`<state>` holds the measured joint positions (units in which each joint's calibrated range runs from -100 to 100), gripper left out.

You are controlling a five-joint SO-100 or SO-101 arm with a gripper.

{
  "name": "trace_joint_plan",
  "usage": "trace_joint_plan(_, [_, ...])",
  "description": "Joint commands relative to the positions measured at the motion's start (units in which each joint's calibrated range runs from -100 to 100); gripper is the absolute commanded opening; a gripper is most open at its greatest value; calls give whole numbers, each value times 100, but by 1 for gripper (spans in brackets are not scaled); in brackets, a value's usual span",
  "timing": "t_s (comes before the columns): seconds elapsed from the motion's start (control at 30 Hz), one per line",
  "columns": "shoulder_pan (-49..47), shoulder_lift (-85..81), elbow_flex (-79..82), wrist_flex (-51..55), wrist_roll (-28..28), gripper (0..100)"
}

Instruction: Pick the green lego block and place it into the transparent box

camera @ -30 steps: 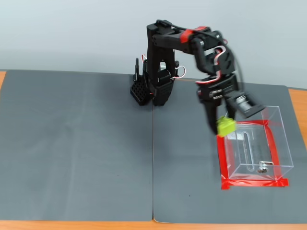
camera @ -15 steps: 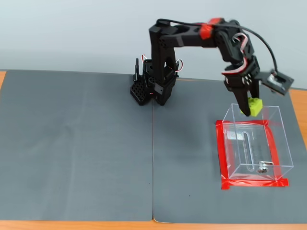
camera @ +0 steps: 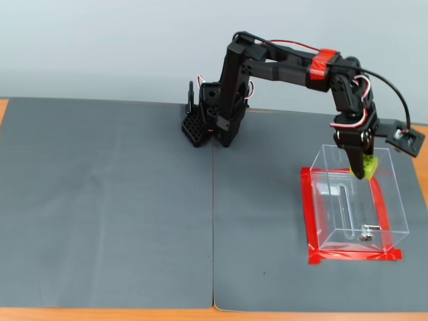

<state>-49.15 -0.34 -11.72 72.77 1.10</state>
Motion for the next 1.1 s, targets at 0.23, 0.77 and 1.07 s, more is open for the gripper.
trace_joint_plan(0.23, [10,318,-244,-280,-24,17])
trace_joint_plan(0.77, [-333,326,-244,-341,-19,27])
trace_joint_plan(1.07, [-310,301,-244,-341,-19,26])
